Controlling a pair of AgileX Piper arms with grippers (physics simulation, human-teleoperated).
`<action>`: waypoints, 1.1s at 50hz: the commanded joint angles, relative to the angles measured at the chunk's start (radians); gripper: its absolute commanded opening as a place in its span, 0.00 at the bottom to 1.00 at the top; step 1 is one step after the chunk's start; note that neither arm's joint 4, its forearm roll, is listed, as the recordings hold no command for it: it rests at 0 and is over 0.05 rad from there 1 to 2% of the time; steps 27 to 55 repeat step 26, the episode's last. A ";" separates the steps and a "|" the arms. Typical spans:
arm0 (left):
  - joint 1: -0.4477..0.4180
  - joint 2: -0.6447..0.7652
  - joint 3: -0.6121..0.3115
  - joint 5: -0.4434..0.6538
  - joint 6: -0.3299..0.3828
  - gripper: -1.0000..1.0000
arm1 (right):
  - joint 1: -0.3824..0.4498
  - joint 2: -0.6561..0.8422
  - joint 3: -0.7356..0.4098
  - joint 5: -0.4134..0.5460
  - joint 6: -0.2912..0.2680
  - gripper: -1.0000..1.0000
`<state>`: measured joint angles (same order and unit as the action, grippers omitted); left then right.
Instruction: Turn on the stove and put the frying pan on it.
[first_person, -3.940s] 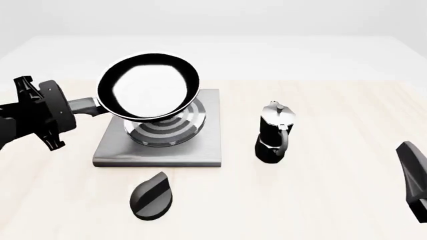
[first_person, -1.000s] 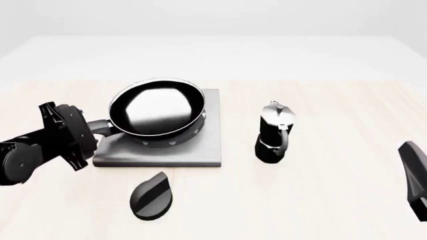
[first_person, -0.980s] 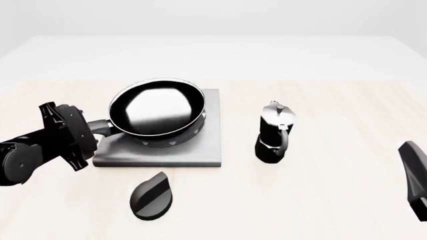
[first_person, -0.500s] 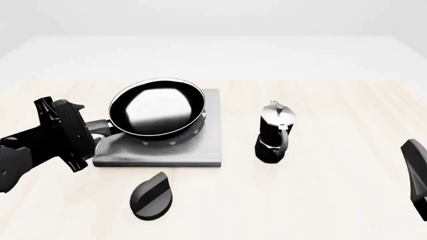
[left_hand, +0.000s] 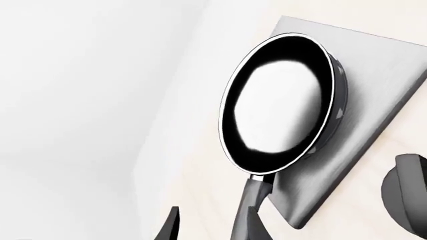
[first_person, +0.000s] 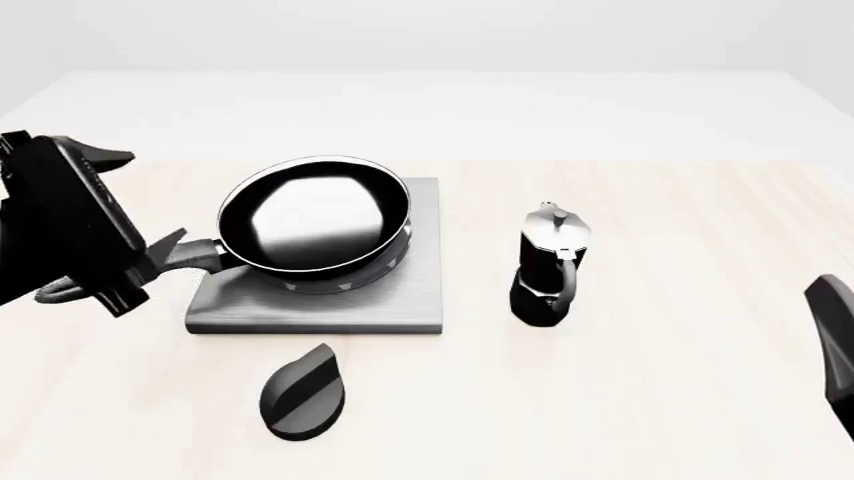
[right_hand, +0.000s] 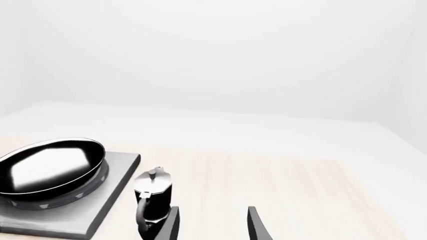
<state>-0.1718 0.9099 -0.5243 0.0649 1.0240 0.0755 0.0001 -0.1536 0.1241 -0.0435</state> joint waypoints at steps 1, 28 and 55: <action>-0.039 -0.173 -0.078 0.175 -0.113 1.00 | 0.007 0.000 -0.007 -0.001 0.000 1.00; 0.003 -0.341 -0.193 0.312 -0.474 1.00 | 0.014 0.000 -0.042 0.013 -0.006 1.00; 0.003 -0.341 -0.193 0.312 -0.474 1.00 | 0.014 0.000 -0.042 0.013 -0.006 1.00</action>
